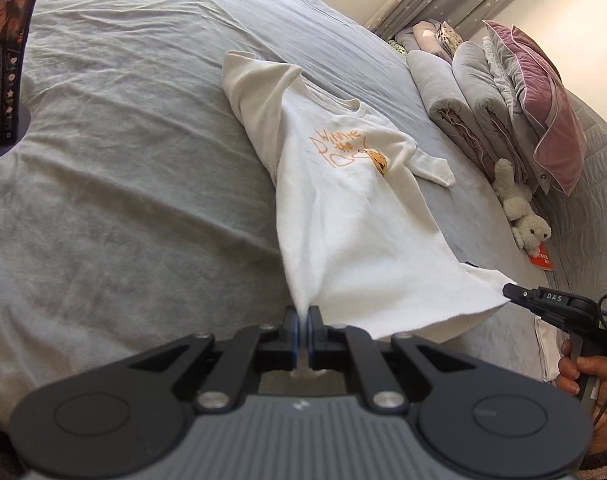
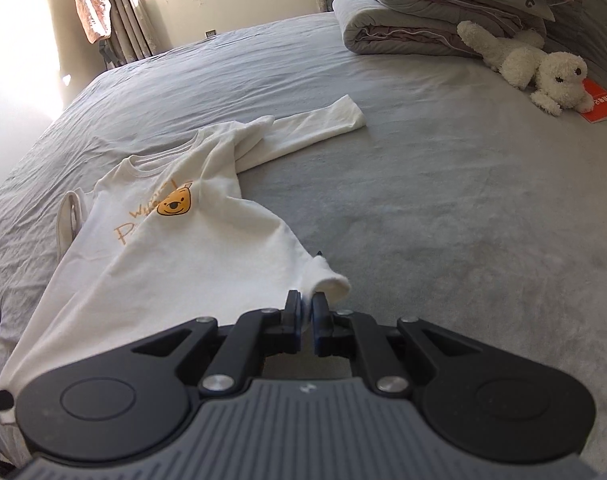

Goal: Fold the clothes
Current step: 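Release the sweatshirt with both grippers, then regrasp its edge with the left gripper, then lay the sweatshirt flat on the bed and open both grippers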

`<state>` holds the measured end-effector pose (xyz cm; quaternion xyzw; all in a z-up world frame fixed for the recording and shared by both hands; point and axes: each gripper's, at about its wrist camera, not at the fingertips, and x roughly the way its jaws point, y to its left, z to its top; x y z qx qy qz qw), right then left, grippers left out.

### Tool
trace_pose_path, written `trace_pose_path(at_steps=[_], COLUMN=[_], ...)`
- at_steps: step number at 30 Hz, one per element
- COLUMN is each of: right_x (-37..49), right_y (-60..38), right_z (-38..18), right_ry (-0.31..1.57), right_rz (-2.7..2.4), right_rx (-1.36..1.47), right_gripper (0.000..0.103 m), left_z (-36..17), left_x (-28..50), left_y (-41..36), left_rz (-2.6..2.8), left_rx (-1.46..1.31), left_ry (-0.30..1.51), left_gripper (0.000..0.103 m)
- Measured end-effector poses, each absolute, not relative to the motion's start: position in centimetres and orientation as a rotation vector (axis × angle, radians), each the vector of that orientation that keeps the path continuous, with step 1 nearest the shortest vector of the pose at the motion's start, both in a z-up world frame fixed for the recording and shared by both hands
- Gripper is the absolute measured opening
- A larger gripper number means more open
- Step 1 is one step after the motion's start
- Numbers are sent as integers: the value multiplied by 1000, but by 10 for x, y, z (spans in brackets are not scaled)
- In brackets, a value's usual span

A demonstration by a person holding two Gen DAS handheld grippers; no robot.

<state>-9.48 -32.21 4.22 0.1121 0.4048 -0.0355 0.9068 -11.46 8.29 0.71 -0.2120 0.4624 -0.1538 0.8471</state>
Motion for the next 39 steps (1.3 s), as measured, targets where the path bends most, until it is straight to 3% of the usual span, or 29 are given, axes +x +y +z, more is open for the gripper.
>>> trace_pose_path(at_steps=[12, 29, 31, 32, 35, 37, 39], right_x=[-165, -167, -166, -166, -165, -161, -155], right_y=[-295, -292, -293, -294, -298, -302, -303], right_z=[46, -28, -24, -21, -12, -5, 3], right_ry=[834, 1130, 1132, 1128, 1116, 1103, 1075], right_rz=[23, 9, 14, 19, 23, 26, 10], right_rx=[132, 49, 50, 58, 81, 95, 74], right_gripper=[6, 2, 4, 12, 18, 30, 51], left_z=[9, -41, -36, -33, -20, -11, -3], left_x=[-151, -154, -152, -150, -145, -137, -125], left_y=[91, 72, 77, 81, 89, 94, 97], left_rz=[-377, -354, -361, -363, -357, -352, -339], left_rx=[-205, -15, -57, -83, -144, -172, -198], left_ry=[1022, 1135, 1135, 1132, 1094, 1059, 1031], left_gripper=[4, 6, 8, 12, 35, 41, 41])
